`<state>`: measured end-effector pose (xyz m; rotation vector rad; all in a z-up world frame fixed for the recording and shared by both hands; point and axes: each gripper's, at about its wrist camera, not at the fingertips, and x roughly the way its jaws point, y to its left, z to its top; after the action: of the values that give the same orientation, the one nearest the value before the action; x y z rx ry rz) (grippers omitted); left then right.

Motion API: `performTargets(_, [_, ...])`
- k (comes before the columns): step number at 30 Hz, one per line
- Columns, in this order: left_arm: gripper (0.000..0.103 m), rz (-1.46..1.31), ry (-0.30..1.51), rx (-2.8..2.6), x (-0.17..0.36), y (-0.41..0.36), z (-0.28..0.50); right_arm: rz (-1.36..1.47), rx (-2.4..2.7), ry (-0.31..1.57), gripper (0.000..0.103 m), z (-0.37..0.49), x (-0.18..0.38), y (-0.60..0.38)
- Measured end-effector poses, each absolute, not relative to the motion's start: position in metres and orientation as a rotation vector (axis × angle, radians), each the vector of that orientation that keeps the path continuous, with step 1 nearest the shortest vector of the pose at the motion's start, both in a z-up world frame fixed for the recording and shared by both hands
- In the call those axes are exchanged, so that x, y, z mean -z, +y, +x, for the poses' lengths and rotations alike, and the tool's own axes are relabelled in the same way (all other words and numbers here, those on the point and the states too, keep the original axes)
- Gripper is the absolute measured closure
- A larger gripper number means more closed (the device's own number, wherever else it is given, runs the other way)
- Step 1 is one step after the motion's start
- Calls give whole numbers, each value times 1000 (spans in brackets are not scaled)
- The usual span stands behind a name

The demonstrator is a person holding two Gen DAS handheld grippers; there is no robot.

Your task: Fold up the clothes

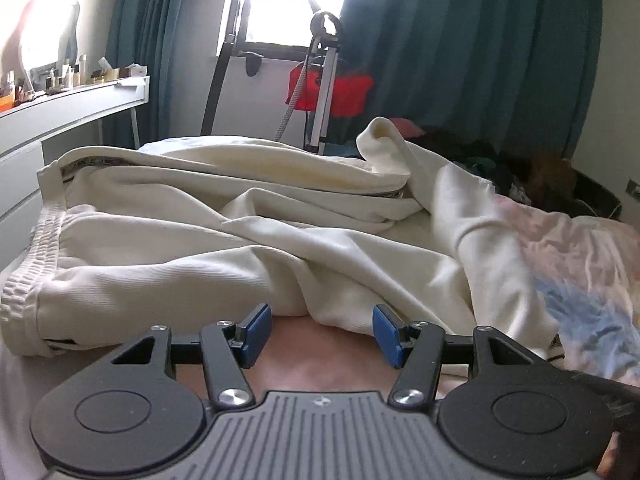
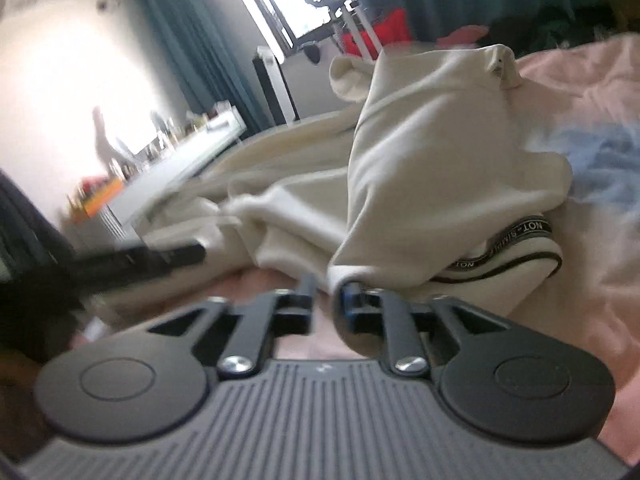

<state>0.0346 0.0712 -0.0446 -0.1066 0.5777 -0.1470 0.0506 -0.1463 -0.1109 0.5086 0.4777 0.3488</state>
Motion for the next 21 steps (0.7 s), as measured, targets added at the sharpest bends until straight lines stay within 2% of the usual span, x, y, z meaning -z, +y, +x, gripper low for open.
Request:
performTargets(2, [42, -115, 580, 148, 44, 71, 36, 587, -359, 465, 40, 44, 105, -156])
performTargets(8, [36, -133, 581, 154, 44, 67, 38, 880, -278, 411, 40, 37, 104, -210])
performTargets(13, [34, -152, 584, 141, 46, 65, 44, 1126, -106, 444, 41, 70, 141, -255])
performTargets(21, [32, -127, 602, 140, 56, 59, 49, 1314, -24, 515, 46, 124, 183, -280])
